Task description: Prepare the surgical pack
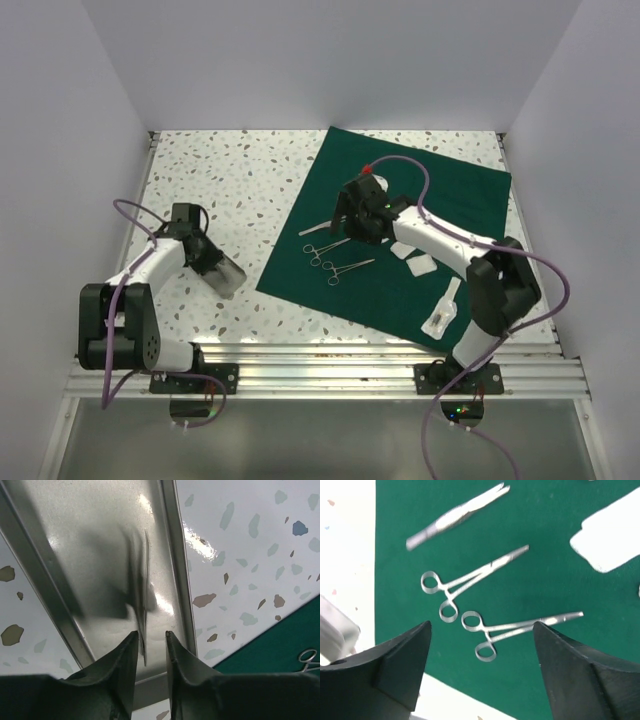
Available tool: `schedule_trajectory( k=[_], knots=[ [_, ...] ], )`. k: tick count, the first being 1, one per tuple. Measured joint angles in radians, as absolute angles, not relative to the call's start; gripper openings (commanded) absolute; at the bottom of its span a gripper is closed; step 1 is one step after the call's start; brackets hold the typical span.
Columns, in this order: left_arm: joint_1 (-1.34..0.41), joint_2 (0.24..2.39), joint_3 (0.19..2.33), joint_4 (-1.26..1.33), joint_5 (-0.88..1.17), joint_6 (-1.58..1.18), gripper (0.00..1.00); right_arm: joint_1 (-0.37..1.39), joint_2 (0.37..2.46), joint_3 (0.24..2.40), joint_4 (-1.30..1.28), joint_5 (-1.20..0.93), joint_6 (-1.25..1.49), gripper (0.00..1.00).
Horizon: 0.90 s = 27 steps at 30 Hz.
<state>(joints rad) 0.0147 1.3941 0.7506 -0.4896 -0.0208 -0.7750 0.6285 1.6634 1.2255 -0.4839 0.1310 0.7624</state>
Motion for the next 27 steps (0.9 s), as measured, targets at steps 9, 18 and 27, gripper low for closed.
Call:
schedule_trajectory(
  k=[9,18,27],
  knots=[
    [0.015,1.396,0.756,-0.488,-0.006,-0.756,0.67,0.620,1.946,1.499,-0.543,0.220,0.935,0.75],
    [0.016,1.187,0.754,-0.487,0.061,-0.683,0.78,0.624,2.105,1.672,-0.590,0.294,1.058,0.71],
    [0.016,1.024,0.737,-0.490,0.139,-0.645,0.76,0.644,2.225,1.808,-0.667,0.360,1.151,0.55]
  ],
)
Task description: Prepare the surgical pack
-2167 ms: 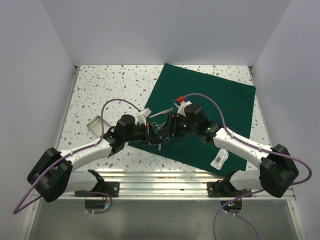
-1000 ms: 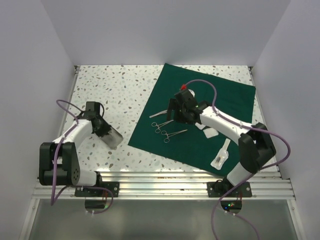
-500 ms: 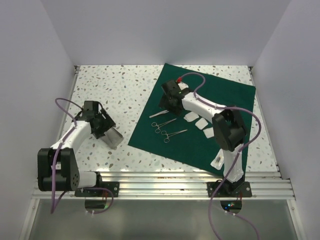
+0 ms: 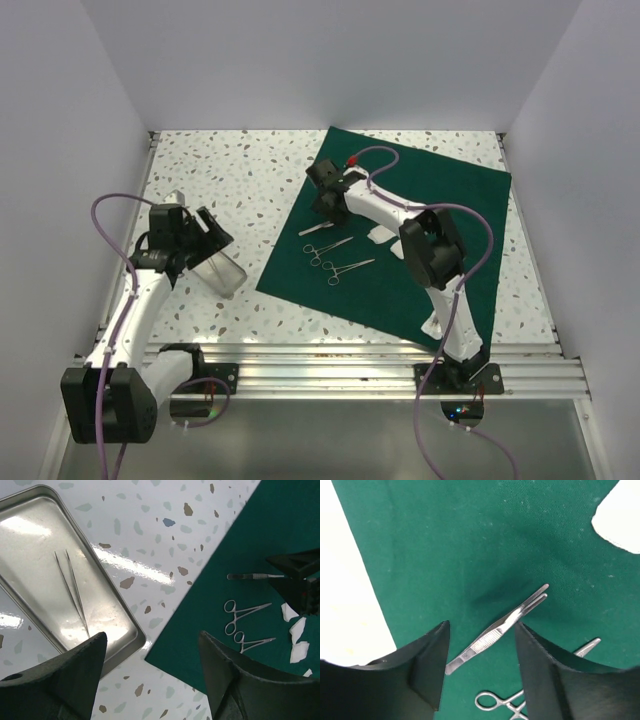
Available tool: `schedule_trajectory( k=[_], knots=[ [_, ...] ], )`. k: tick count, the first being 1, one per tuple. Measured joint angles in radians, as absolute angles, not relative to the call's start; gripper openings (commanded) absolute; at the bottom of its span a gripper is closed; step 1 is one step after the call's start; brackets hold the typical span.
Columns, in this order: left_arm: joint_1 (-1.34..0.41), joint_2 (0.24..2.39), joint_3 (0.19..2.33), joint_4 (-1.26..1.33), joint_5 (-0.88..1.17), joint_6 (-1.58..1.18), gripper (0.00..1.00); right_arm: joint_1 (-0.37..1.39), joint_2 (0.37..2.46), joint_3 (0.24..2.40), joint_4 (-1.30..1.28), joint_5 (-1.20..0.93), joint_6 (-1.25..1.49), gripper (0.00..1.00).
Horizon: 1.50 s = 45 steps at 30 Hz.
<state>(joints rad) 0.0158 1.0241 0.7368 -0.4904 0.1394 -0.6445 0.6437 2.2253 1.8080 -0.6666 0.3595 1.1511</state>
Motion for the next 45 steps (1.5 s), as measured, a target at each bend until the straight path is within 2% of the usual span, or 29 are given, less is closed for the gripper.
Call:
schedule_trajectory(
  k=[7,11,12,14,15,17,18,22,27,32,39,45],
  knots=[
    [0.016,1.017,0.737,-0.492,0.180,-0.624,0.76,0.646,2.249,1.831,-0.710,0.377,1.190,0.54],
    [0.016,1.017,0.737,-0.492,0.197,-0.616,0.75,0.646,2.250,1.831,-0.724,0.377,1.202,0.47],
    [0.016,1.017,0.737,-0.492,0.203,-0.615,0.75,0.646,2.251,1.831,-0.726,0.377,1.205,0.40],
    [0.016,1.017,0.737,-0.490,0.229,-0.607,0.73,0.646,2.253,1.831,-0.730,0.376,1.209,0.35],
    [0.016,1.017,0.737,-0.488,0.240,-0.604,0.73,0.646,2.253,1.831,-0.731,0.376,1.211,0.27],
    [0.016,1.018,0.737,-0.482,0.280,-0.586,0.73,0.646,2.253,1.829,-0.726,0.375,1.211,0.20],
    [0.016,1.018,0.737,-0.476,0.306,-0.577,0.73,0.646,2.253,1.825,-0.716,0.375,1.211,0.12],
    [0.015,1.021,0.737,-0.442,0.405,-0.545,0.74,0.646,2.253,1.816,-0.701,0.368,1.185,0.00],
    [-0.061,1.061,0.739,-0.372,0.480,-0.533,0.78,0.646,2.200,1.744,-0.607,0.317,1.077,0.00],
    [-0.199,1.142,0.741,-0.270,0.544,-0.559,0.78,0.646,1.983,1.537,-0.421,0.172,0.905,0.00],
    [-0.241,1.179,0.708,-0.045,0.653,-0.672,0.79,0.611,1.641,1.175,-0.030,-0.230,0.776,0.00],
    [-0.304,1.179,0.635,0.133,0.712,-0.775,0.79,0.568,1.583,0.891,0.327,-0.508,0.797,0.00]
  ],
)
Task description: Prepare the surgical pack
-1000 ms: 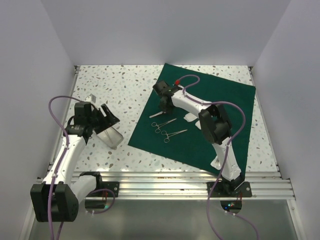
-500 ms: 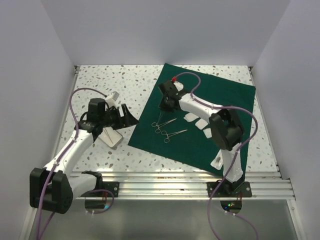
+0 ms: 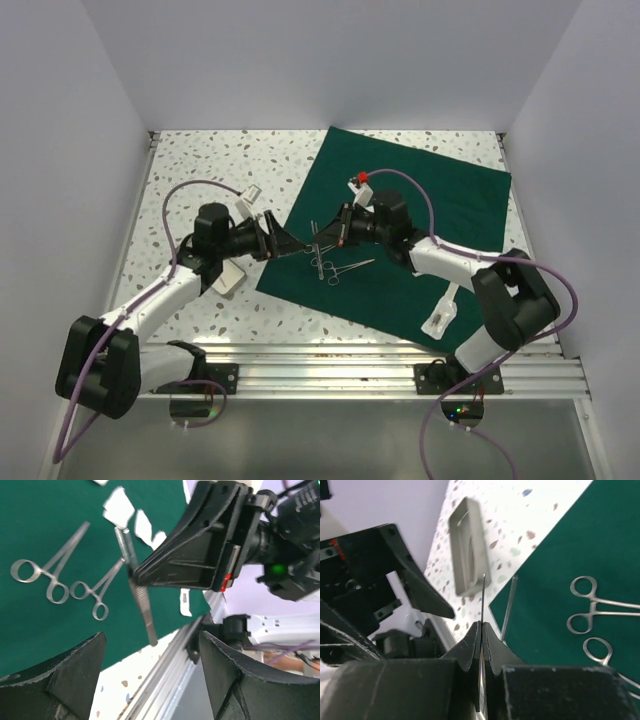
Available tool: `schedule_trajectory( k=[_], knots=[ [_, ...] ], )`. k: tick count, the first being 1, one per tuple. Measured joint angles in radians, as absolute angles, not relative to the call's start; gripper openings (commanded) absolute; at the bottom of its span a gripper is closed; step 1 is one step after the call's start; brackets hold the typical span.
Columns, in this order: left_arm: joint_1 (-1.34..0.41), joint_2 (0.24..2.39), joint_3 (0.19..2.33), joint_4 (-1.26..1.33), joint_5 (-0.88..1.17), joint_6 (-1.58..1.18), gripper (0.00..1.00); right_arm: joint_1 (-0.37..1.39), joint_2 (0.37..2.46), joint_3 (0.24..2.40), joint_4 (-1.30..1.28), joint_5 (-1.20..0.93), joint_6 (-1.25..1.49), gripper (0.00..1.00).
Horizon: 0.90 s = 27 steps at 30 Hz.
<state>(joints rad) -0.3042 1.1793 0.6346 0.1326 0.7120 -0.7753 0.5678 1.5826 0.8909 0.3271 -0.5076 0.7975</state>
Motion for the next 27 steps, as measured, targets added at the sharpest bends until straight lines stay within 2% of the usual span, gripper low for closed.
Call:
schedule_trajectory(
  k=[12,15,16,18,19,20,21,22,23,24,25,27],
  knots=[
    [-0.469,1.208,0.564,0.314,0.707,-0.905,0.74,0.570,1.563,0.794,0.736,-0.699,0.982,0.00],
    [-0.474,1.213,0.545,0.355,0.705,-0.934,0.61,0.570,1.560,0.789,0.796,-0.716,1.016,0.00],
    [-0.475,1.214,0.540,0.367,0.704,-0.943,0.51,0.570,1.560,0.788,0.813,-0.725,1.029,0.00],
    [-0.475,1.215,0.536,0.396,0.706,-0.966,0.38,0.570,1.560,0.784,0.844,-0.729,1.045,0.00],
    [-0.475,1.215,0.536,0.411,0.707,-0.971,0.22,0.570,1.560,0.783,0.849,-0.729,1.048,0.00],
    [-0.479,1.215,0.536,0.427,0.709,-0.982,0.13,0.569,1.560,0.783,0.850,-0.728,1.050,0.06],
    [-0.482,1.214,0.536,0.443,0.710,-0.987,0.04,0.568,1.560,0.783,0.846,-0.727,1.051,0.24],
    [-0.484,1.212,0.536,0.453,0.710,-0.988,0.00,0.567,1.562,0.783,0.842,-0.725,1.056,0.42],
    [-0.486,1.209,0.536,0.448,0.707,-0.987,0.00,0.566,1.562,0.786,0.828,-0.724,1.058,0.56],
    [-0.486,1.207,0.537,0.426,0.691,-0.982,0.00,0.566,1.562,0.796,0.800,-0.724,1.052,0.82],
    [-0.485,1.206,0.537,0.395,0.664,-0.976,0.00,0.567,1.560,0.816,0.747,-0.714,1.035,0.95],
    [-0.477,1.199,0.546,0.283,0.582,-0.957,0.00,0.573,1.551,0.884,0.555,-0.641,0.960,0.99]
  ],
)
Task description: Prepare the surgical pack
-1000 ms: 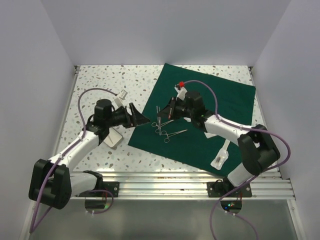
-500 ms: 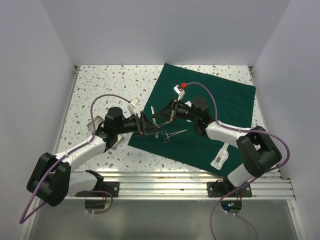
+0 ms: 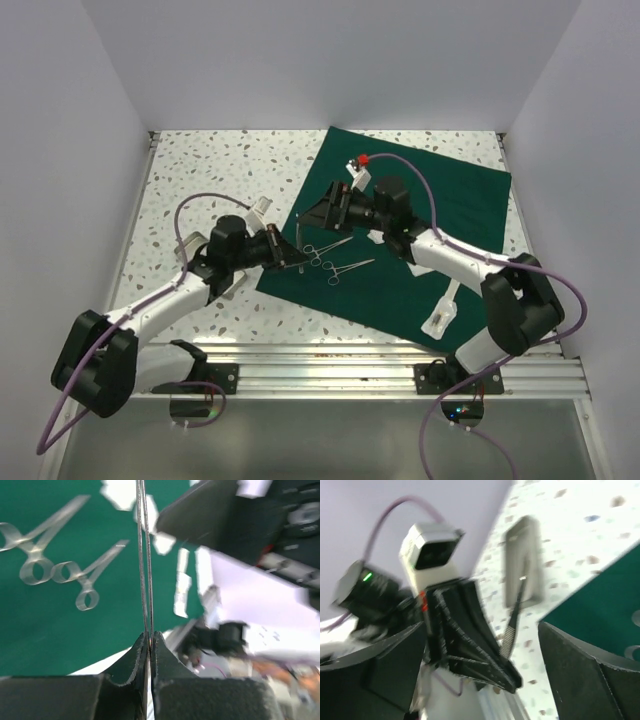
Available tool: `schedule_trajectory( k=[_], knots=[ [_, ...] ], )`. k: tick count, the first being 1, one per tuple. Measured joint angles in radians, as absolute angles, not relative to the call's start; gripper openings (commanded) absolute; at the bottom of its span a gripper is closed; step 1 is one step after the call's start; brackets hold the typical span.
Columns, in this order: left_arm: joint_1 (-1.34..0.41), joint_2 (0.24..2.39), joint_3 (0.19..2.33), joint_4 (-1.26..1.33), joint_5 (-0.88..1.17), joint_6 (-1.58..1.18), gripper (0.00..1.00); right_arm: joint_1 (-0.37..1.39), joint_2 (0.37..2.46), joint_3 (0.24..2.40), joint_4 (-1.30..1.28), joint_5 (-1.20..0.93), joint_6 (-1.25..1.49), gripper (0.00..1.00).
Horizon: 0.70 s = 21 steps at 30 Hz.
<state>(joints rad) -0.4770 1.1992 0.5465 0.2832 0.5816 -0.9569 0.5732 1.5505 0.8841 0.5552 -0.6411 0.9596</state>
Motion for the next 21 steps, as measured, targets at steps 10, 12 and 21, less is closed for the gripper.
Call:
schedule_trajectory(
  k=[10,12,21],
  knots=[
    [-0.236,1.048,0.636,-0.315,0.125,-0.874,0.00,0.548,1.523,1.155,-0.315,-0.054,0.720,0.99],
    [-0.192,1.065,0.638,-0.395,0.053,-0.862,0.00,0.546,1.523,1.153,-0.375,-0.015,0.700,0.99],
    [-0.066,1.220,0.638,-0.480,-0.063,-0.807,0.00,0.542,1.522,1.110,-0.452,0.020,0.643,0.99]
  ],
)
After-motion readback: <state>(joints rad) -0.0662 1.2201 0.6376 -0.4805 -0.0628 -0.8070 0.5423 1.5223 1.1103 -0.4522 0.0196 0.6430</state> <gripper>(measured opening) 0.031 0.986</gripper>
